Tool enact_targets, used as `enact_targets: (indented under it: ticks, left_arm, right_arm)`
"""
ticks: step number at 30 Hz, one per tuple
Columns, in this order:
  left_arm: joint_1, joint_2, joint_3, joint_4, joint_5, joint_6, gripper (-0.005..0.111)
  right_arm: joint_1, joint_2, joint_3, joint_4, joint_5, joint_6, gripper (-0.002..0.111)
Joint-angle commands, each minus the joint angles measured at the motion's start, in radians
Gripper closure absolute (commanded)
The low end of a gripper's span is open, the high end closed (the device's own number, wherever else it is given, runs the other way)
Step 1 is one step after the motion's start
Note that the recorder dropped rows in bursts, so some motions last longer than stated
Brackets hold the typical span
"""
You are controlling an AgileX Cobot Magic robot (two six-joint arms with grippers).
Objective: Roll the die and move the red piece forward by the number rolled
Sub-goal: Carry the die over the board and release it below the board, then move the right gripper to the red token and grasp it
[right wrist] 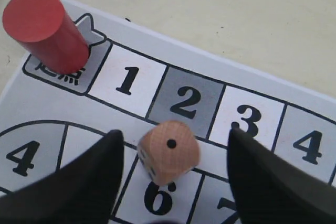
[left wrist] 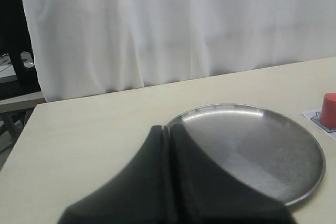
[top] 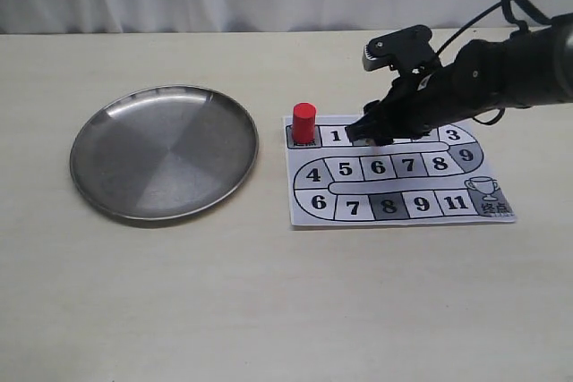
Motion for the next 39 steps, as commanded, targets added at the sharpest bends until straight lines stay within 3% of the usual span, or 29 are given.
enact_targets:
  ticks: [1,5,35,39]
  left_arm:
    - [-0.008,-0.003,0.002,-0.005,-0.009,-0.001,0.107]
    - [-0.008,-0.003,0.002,0.000,-0.009,-0.001,0.107]
    - [-0.008,-0.003,0.002,0.000,-0.009,-0.001,0.107]
    - [-0.008,-0.003,0.002,0.000,-0.009,-0.001,0.107]
  right_arm:
    - [-0.001,-0.001,0.001,-0.004,-0.026,0.004,0.038]
    - [-0.001,-0.001,0.001,-0.004,-0.028,0.004,0.027]
    - [-0.001,-0.137,0.001,0.023,0.037,0.002,0.027]
    - [0.041,-0.137,0.001,0.023,0.028,-0.029,0.027]
